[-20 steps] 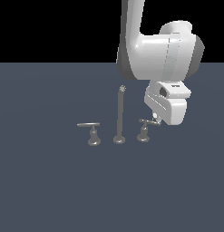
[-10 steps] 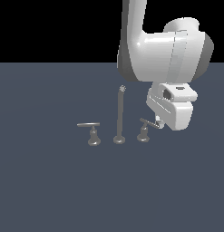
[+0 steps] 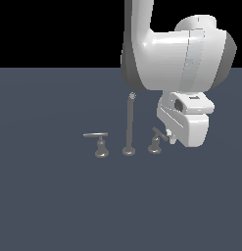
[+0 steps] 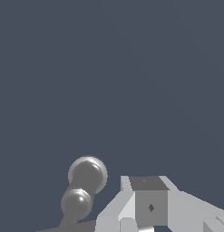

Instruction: Turn on the faucet by rotating a designated handle.

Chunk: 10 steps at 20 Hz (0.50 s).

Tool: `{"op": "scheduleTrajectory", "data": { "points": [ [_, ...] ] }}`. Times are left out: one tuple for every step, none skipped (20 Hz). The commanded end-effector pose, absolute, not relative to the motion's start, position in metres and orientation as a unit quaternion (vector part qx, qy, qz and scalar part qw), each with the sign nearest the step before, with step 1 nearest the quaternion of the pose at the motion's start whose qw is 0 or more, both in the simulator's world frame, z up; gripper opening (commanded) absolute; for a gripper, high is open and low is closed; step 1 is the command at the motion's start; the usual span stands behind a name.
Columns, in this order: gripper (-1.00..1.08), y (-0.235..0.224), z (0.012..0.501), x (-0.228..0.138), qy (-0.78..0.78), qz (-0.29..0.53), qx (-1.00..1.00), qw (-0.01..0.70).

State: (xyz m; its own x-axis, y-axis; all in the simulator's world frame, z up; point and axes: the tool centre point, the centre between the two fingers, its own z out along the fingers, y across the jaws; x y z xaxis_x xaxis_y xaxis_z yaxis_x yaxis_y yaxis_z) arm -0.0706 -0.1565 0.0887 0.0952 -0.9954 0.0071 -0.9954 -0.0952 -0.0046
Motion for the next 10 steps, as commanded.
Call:
{"op": "scheduleTrajectory", "data": {
  "points": [
    [-1.0,-0.15,0.089,-0.07,-0.672,0.004,0.741,0.0],
    [-1.0,-0.144,0.089,-0.07,-0.671,0.003,0.742,0.0],
    [-1.0,-0.138,0.089,-0.07,-0.67,0.003,0.742,0.0],
    [-1.0,-0.131,0.089,-0.069,-0.669,0.002,0.743,0.0],
    [-1.0,-0.125,0.089,-0.069,-0.668,0.002,0.744,0.0],
    [-1.0,-0.118,0.089,-0.069,-0.667,0.001,0.745,0.0],
    [-1.0,-0.112,0.089,-0.069,-0.666,0.001,0.746,0.0],
    [-1.0,-0.105,0.089,-0.068,-0.665,0.001,0.747,0.0],
    [-1.0,-0.099,0.089,-0.068,-0.664,0.0,0.748,0.0],
    [-1.0,-0.099,0.089,-0.068,-0.664,0.0,0.748,0.0]
  ]
}}
